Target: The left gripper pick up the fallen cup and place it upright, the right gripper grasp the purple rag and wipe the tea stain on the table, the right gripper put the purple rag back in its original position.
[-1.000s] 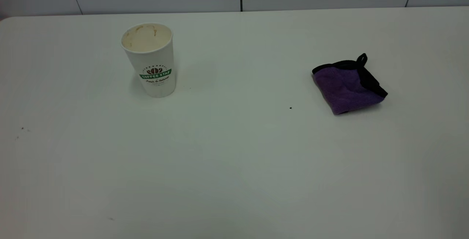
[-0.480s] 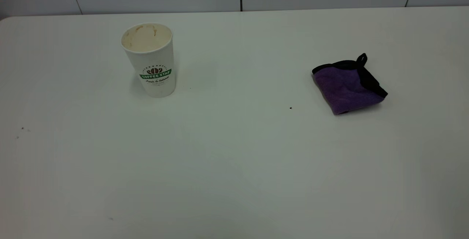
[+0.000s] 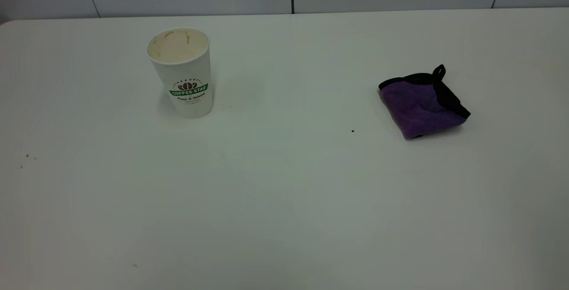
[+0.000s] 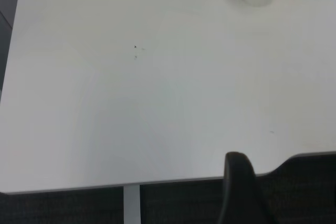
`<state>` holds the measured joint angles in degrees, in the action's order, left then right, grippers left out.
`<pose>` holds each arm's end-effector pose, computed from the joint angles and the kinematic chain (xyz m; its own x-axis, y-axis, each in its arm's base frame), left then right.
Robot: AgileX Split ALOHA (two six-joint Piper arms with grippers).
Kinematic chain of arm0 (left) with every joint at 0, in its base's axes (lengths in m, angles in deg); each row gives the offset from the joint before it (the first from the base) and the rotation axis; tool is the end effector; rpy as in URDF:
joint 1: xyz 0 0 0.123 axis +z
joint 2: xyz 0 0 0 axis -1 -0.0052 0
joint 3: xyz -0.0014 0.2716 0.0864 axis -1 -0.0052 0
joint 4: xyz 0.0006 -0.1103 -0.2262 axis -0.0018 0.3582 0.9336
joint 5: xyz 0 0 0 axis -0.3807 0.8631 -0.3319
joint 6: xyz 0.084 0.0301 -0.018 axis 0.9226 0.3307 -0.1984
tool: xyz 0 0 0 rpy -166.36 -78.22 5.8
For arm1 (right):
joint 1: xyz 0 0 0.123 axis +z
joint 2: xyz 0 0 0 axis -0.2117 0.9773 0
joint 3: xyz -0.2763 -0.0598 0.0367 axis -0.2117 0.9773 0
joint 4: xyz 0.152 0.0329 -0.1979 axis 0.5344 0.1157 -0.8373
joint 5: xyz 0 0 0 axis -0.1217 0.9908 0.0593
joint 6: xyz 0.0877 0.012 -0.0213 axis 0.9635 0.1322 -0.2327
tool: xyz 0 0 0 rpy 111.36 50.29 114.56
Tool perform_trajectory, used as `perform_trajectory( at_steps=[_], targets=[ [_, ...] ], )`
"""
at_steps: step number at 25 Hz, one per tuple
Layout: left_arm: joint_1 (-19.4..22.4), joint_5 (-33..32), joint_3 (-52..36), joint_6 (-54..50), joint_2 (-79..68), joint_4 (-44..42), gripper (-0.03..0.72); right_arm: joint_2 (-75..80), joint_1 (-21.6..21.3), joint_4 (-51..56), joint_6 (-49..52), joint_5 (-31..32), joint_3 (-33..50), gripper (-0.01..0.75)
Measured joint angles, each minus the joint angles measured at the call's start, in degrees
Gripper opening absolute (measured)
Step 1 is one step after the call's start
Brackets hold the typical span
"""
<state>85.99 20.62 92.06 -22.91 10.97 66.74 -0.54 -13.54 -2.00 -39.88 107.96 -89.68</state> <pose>-0.0098 0.0024 0.2671 -0.5202 0.0369 -0.8532 0.0508 0.9986 0.0123 -0.0078 0.0062 0.2664 -0.5116 -0.0549 -0.8575 -0.0683 0.9974 -0.0231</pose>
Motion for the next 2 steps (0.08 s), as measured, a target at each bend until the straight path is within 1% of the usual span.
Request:
perform_trajectory(
  at_steps=[2],
  targets=[
    [0.0, 0.0, 0.0, -0.1, 0.0, 0.0, 0.458, 0.0, 0.0, 0.0, 0.0, 0.0, 0.0, 0.429]
  ],
)
